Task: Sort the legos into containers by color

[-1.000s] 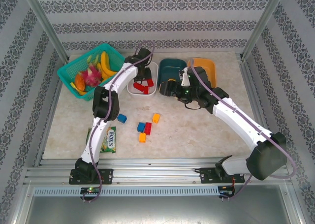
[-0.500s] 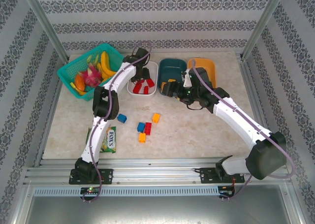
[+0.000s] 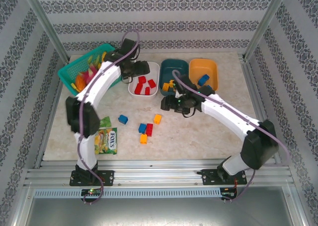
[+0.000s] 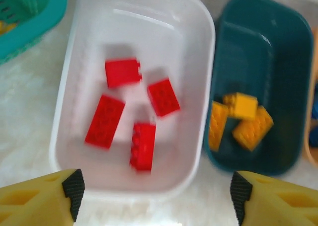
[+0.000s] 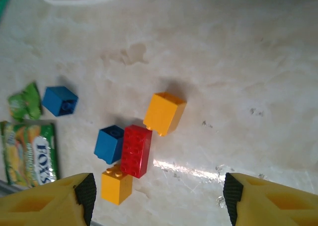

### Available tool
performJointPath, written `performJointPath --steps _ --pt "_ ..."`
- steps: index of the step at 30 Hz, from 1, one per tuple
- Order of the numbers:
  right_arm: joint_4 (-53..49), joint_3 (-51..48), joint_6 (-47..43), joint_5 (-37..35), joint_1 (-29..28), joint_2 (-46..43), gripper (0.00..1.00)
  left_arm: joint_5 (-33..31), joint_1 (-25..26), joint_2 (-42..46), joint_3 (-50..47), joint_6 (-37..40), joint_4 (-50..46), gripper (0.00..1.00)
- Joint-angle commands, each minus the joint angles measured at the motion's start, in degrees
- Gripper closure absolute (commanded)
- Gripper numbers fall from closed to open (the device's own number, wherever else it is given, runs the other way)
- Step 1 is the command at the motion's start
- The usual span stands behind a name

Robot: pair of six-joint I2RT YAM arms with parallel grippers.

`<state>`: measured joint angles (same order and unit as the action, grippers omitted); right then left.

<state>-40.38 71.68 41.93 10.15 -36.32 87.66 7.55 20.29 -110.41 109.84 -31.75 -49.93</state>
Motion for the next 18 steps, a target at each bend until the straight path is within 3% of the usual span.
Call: performJointPath --steps 1,10,18 --pt "-5.0 4.4 5.1 -6.2 -3.8 5.1 0.29 5.1 1.0 10.2 -14.8 -0.8 7.6 0.07" --pt "-7.6 10.3 16.8 -8.7 -7.9 18.1 0.29 8.8 5.6 35.0 -42.4 -2.3 12.6 0.04" --pt "-6.1 14.7 21.0 -9.1 -8.3 26.2 0.38 9.0 6.5 47.8 -52.1 -4.2 11.7 0.02"
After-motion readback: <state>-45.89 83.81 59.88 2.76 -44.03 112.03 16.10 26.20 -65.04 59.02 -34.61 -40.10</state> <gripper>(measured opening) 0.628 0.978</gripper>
